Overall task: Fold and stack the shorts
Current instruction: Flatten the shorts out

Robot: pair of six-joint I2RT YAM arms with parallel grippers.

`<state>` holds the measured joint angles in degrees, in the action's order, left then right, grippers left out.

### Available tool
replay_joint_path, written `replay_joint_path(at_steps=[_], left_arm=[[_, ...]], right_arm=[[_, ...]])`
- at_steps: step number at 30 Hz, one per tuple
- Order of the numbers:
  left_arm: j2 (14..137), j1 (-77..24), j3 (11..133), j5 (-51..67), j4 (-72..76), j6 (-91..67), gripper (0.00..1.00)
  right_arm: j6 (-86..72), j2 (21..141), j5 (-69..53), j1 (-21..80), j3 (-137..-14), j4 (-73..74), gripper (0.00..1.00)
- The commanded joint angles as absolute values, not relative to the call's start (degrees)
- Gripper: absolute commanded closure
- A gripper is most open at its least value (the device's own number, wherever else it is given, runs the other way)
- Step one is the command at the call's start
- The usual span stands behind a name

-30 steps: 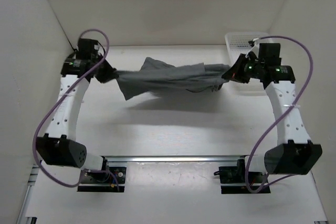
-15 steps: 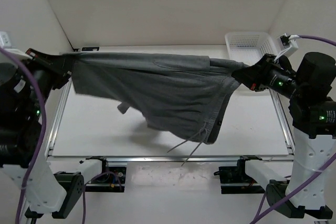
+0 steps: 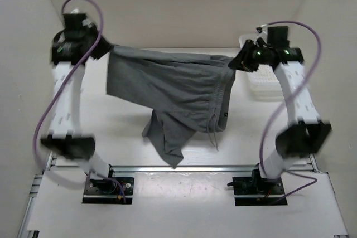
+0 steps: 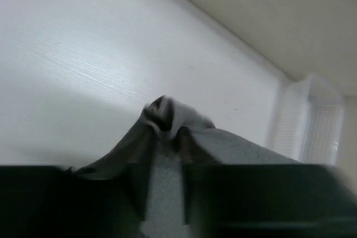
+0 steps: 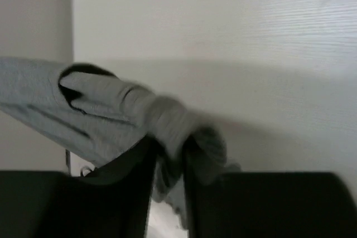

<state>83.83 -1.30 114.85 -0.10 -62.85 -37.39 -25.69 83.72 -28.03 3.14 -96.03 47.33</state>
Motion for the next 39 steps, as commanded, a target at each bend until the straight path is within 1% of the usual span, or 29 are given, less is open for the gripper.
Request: replay_joint_path(at_steps=[1, 2, 3, 4, 5, 6, 7, 8, 9, 10, 12, 13, 14, 15, 16, 17, 19, 20, 21, 23, 25, 26, 29, 32, 34, 35, 36, 37, 39], left_arm=[[104.2, -0.2, 124.2, -2.6, -59.1, -33.3, 0.57], [109.8, -0.8, 138.7, -1.6, -63.7, -32.7, 0.46], [115.0, -0.8, 146.4, -0.7, -68.9, -32.0, 0.42], [121.6, -1.3, 152.5, -0.7, -76.5, -31.5, 0.37], [122.2, -2.1, 155.4, -0.7, -77.4, -31.5, 0.32], [120.9, -2.1, 151.1, -0.7, -76.9, -30.9, 0.26], [115.3, -2.1, 145.9, -1.2, -75.2, -30.9, 0.24], [111.5, -2.6, 132.6, -1.2, -68.5, -30.9, 0.24], [107.7, -2.6, 126.1, -0.5, -65.1, -30.9, 0.24], [104.1, -2.6, 120.4, 0.8, -63.0, -31.5, 0.26], [95.0, -4.5, 106.1, 1.3, -59.9, -32.2, 0.34], [92.8, -5.3, 101.8, 1.3, -59.2, -32.2, 0.47], [89.2, -6.9, 97.7, 1.3, -59.2, -32.8, 0.55], [87.8, -7.8, 89.7, 2.4, -58.4, -33.6, 0.61], [86.8, -8.7, 85.9, 3.2, -57.8, -33.6, 0.65], [86.1, -9.6, 82.4, 3.2, -57.2, -34.3, 0.70], [86.1, -11.9, 74.1, 3.2, -55.3, -36.4, 0.70], [86.1, -12.6, 72.1, 4.1, -54.4, -36.4, 0.68], [86.7, -13.9, 69.1, 4.1, -53.6, -37.8, 0.56], [88.8, -14.5, 67.0, 4.1, -51.2, -38.5, 0.50], [91.0, -15.2, 65.7, 4.1, -50.0, -38.5, 0.44], [92.3, -15.2, 65.7, 4.1, -50.0, -38.5, 0.42], [97.3, -15.8, 65.7, 4.1, -48.5, -38.5, 0.40], [102.6, -17.0, 67.2, 3.5, -48.0, -38.0, 0.40], [105.7, -17.1, 67.8, 3.0, -47.4, -38.0, 0.47], [106.5, -17.1, 68.4, 3.0, -47.4, -38.0, 0.54], [107.0, -17.1, 68.4, 3.0, -47.4, -38.0, 0.79], [107.1, -17.1, 68.4, 2.4, -47.4, -38.5, 0.90], [106.4, -17.1, 68.4, 2.4, -47.4, -38.5, 0.90]], right_arm=[[-24.9, 102.7, -16.5, 3.4, -106.0, 45.9, 0.57], [-25.7, 105.4, -16.5, 3.4, -109.7, 47.5, 0.48], [-26.2, 106.8, -16.5, 3.4, -113.4, 48.1, 0.41], [-27.0, 106.8, -15.9, 3.4, -113.5, 48.1, 0.26], [-27.0, 105.7, -15.2, 4.6, -112.4, 46.6, 0.20], [-27.0, 104.2, -12.4, 5.4, -109.3, 45.8, 0.15], [-27.0, 101.2, -10.7, 6.0, -107.3, 45.3, 0.15], [-27.0, 99.5, -9.7, 7.0, -105.0, 44.5, 0.15], [-27.0, 97.8, -9.7, 7.6, -102.3, 44.0, 0.17], [-27.0, 94.2, -9.1, 7.6, -95.9, 43.9, 0.24], [-27.0, 87.8, -9.1, 9.5, -88.0, 41.1, 0.33], [-27.6, 85.8, -8.4, 10.5, -79.9, 40.3, 0.49], [-28.9, 83.9, -8.4, 10.5, -75.9, 39.1, 0.58], [-28.9, 80.7, -8.4, 11.4, -68.7, 38.1, 0.64], [-29.4, 79.6, -8.4, 12.2, -65.8, 37.4, 0.73], [-29.4, 78.8, -7.8, 12.2, -63.2, 36.7, 0.75], [-29.4, 78.2, -7.8, 12.2, -58.4, 36.1, 0.75], [-29.4, 78.2, -8.3, 12.2, -57.5, 36.1, 0.66], [-28.7, 77.7, -8.3, 12.7, -56.9, 35.3, 0.60], [-28.1, 78.4, -8.3, 13.3, -56.3, 35.3, 0.43], [-27.6, 79.0, -8.9, 13.9, -56.2, 35.3, 0.36], [-27.6, 79.0, -8.9, 14.4, -55.7, 35.3, 0.25], [-27.6, 79.5, -9.6, 14.4, -54.4, 34.1, 0.14], [-27.6, 81.1, -11.4, 14.4, -54.4, 33.6, 0.14], [-27.6, 82.7, -12.0, 14.4, -53.9, 32.4, 0.14], [-27.6, 82.7, -12.5, 14.4, -53.9, 32.4, 0.17], [-28.1, 83.4, -12.5, 14.4, -53.3, 31.1, 0.19], [-28.1, 84.1, -12.5, 14.4, -53.3, 30.5, 0.21], [-28.6, 85.2, -13.2, 14.4, -53.3, 28.8, 0.27]])
